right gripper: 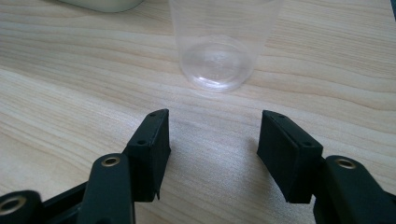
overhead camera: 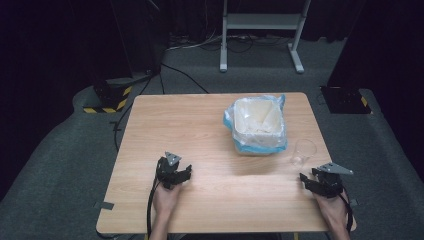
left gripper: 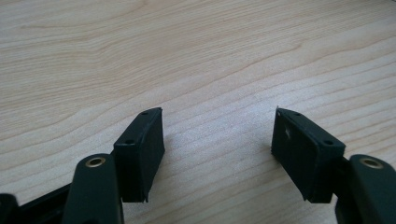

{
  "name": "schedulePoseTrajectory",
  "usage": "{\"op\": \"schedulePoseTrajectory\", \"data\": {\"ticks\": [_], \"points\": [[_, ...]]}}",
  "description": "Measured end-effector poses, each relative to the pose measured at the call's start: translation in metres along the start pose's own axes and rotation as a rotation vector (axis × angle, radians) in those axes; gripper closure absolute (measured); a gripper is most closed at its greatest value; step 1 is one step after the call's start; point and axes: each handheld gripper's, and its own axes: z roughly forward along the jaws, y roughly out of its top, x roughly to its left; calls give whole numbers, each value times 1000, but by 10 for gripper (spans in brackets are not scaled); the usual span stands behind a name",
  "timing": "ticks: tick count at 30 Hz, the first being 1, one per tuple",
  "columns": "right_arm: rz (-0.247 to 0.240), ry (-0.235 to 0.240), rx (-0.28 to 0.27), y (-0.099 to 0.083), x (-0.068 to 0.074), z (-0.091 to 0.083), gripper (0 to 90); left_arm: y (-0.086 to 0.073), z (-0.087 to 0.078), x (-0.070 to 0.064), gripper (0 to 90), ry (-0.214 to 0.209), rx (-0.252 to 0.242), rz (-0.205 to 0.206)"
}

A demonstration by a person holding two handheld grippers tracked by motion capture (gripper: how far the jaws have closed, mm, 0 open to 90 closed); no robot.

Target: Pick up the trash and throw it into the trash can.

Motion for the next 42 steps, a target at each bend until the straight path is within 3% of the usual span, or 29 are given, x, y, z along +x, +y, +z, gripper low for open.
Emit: {"op": "schedulePoseTrajectory", "data": {"ticks": [9, 23, 36, 42], "points": [[36, 34, -37, 4, 0, -13, 472, 0, 0, 0, 341, 0, 0, 0], [52, 26, -43, 14, -5, -37, 497, 0, 0, 0, 341, 0, 0, 0], [66, 45, -88, 37, -16, -53, 524, 0, 0, 0, 341, 0, 0, 0], [74, 38, -133, 56, -22, -56, 542, 0, 0, 0, 341, 0, 0, 0]]}}
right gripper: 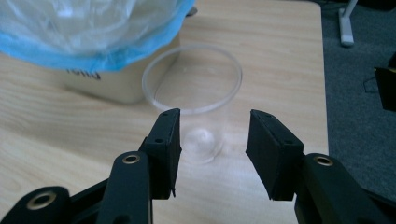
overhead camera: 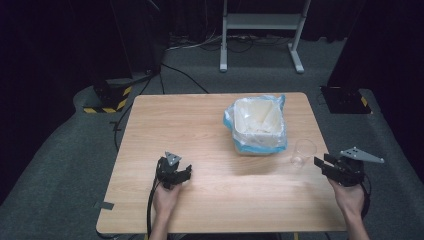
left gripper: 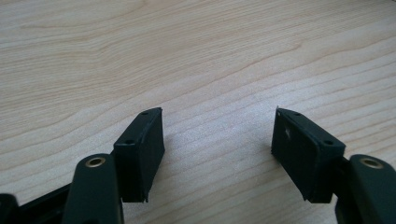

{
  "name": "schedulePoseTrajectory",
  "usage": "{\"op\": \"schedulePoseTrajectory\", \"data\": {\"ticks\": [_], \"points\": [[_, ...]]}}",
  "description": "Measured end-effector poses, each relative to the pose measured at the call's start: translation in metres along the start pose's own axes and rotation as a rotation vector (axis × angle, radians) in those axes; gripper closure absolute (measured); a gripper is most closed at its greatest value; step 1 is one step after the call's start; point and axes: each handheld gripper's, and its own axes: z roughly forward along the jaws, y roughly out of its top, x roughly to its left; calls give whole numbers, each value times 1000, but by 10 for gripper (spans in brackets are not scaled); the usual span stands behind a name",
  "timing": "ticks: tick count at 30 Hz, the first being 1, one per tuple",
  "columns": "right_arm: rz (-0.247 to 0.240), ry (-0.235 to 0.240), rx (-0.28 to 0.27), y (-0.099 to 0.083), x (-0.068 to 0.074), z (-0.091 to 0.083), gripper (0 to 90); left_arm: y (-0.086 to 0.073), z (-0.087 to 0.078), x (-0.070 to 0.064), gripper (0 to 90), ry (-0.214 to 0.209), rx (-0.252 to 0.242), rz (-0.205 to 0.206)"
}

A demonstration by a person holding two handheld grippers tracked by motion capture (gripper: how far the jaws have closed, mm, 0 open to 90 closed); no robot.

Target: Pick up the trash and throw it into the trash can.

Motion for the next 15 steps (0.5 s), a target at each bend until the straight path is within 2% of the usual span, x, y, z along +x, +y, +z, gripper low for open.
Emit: {"op": "schedulePoseTrajectory", "data": {"ticks": [3, 10, 15], "points": [[-5, 1, -8, 12, -2, 5, 549, 0, 0, 0, 341, 1, 0, 0], [-15, -9, 0, 25, -3, 14, 557, 0, 0, 0, 341, 0, 0, 0], [9, -3, 17, 34, -13, 27, 584, 0, 0, 0, 341, 0, 0, 0]]}}
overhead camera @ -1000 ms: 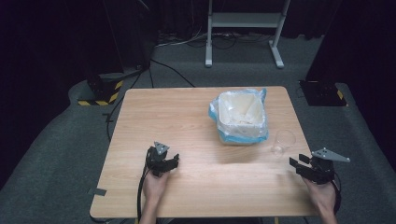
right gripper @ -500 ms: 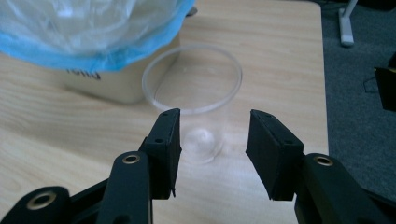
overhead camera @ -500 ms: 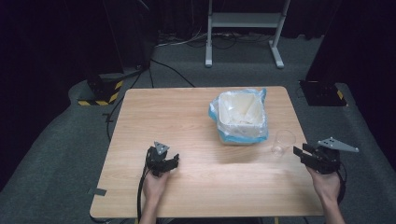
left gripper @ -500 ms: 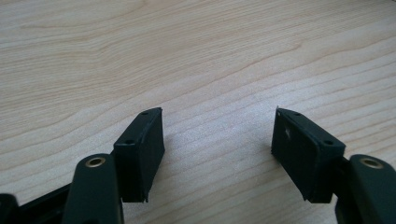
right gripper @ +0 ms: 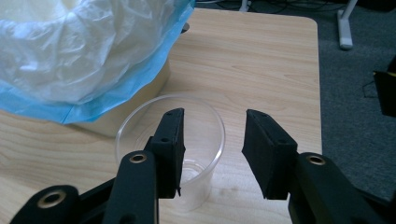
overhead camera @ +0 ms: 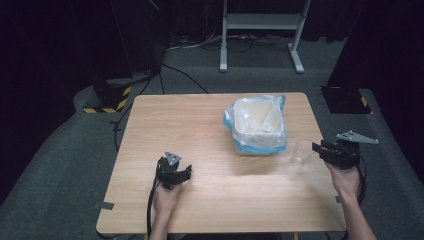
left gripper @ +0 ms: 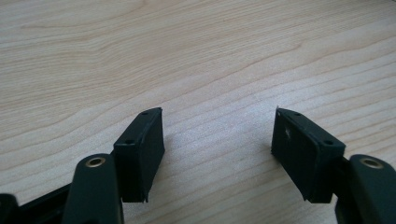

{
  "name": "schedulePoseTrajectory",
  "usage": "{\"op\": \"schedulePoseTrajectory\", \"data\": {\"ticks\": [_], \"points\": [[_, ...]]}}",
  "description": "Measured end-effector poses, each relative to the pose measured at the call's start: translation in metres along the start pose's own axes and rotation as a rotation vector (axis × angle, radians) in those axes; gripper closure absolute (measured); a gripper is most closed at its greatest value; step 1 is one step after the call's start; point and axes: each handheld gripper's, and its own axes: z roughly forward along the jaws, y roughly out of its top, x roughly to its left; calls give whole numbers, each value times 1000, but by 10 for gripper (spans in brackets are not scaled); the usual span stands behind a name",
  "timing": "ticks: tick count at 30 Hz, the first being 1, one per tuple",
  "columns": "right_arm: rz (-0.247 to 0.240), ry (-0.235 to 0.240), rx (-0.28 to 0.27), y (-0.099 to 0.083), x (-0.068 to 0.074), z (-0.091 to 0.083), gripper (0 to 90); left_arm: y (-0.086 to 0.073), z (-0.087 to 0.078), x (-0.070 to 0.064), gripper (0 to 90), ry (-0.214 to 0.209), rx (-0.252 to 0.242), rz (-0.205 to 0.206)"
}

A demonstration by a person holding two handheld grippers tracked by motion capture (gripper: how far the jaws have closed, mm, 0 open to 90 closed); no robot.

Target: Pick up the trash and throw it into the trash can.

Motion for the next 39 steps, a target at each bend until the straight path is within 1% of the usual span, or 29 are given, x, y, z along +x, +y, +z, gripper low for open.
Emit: {"op": "schedulePoseTrajectory", "data": {"ticks": [4, 6, 7, 9, 10, 11, 15, 16, 18, 19, 20, 26, 30, 32, 34, 39], "points": [[9, 2, 12, 2, -4, 7, 598, 0, 0, 0, 341, 0, 0, 0], [12, 4, 23, 3, -5, 11, 615, 0, 0, 0, 341, 1, -1, 0], [24, 13, 31, 3, -6, 16, 636, 0, 0, 0, 341, 0, 0, 0], [25, 14, 36, 2, -6, 18, 646, 0, 0, 0, 341, 0, 0, 0], [23, 10, 47, 2, -6, 22, 673, 0, 0, 0, 341, 0, 0, 0], [23, 10, 47, 2, -6, 22, 673, 0, 0, 0, 341, 0, 0, 0], [13, 16, 60, 2, -6, 26, 744, 0, 0, 0, 341, 0, 0, 0], [9, 20, 64, 2, -5, 27, 782, 0, 0, 0, 341, 0, 0, 0], [4, 24, 66, 2, -5, 28, 812, 0, 0, 0, 341, 0, 0, 0], [4, 24, 66, 2, -5, 28, 812, 0, 0, 0, 341, 0, 0, 0], [-8, 27, 72, 2, -5, 28, 840, 0, 0, 0, 340, 0, 0, 0], [-20, 37, 69, 2, -2, 28, 850, 0, 0, 0, 341, 0, 0, 0], [-40, 46, 50, 4, 1, 23, 857, 0, 0, 0, 341, 0, 0, 0], [-43, 46, 49, 4, 2, 22, 858, 0, 0, 0, 341, 0, 0, 0], [-70, 46, 43, 7, 5, 17, 861, 0, 0, 0, 341, 0, 0, 0], [-93, 46, 43, 12, 10, 11, 863, 0, 0, 0, 340, 0, 0, 0]]}}
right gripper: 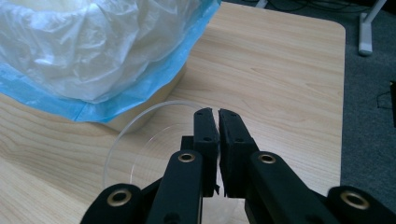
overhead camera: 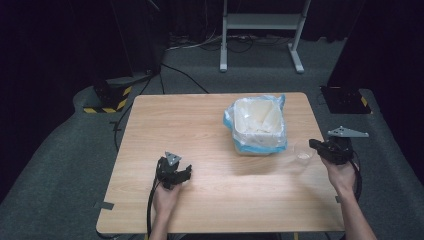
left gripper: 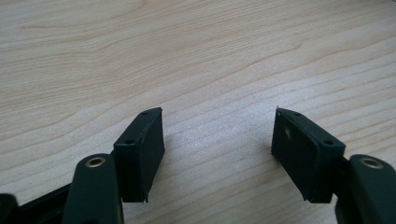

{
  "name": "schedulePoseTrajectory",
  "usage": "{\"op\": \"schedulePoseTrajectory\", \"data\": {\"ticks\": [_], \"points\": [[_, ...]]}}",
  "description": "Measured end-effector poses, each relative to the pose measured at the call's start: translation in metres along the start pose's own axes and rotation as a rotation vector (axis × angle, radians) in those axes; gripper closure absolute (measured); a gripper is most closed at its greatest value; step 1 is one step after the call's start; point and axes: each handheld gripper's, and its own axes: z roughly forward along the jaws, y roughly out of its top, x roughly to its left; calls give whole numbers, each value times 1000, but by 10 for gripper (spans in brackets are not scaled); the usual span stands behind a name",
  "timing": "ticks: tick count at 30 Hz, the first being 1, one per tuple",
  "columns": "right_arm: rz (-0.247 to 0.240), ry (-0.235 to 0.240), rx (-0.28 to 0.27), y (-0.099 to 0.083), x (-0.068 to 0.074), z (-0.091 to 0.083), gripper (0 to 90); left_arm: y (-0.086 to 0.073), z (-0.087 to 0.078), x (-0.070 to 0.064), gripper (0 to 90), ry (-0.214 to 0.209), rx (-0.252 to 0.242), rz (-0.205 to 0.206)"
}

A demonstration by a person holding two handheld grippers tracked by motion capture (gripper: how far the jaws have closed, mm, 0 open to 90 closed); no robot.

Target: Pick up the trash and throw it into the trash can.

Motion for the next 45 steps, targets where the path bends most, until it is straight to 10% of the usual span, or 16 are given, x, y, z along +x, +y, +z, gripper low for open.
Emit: {"op": "schedulePoseTrajectory", "data": {"ticks": [45], "points": [[-66, 149, -136, 86, 19, -48, 865, 0, 0, 0, 337, -2, 0, 1]]}}
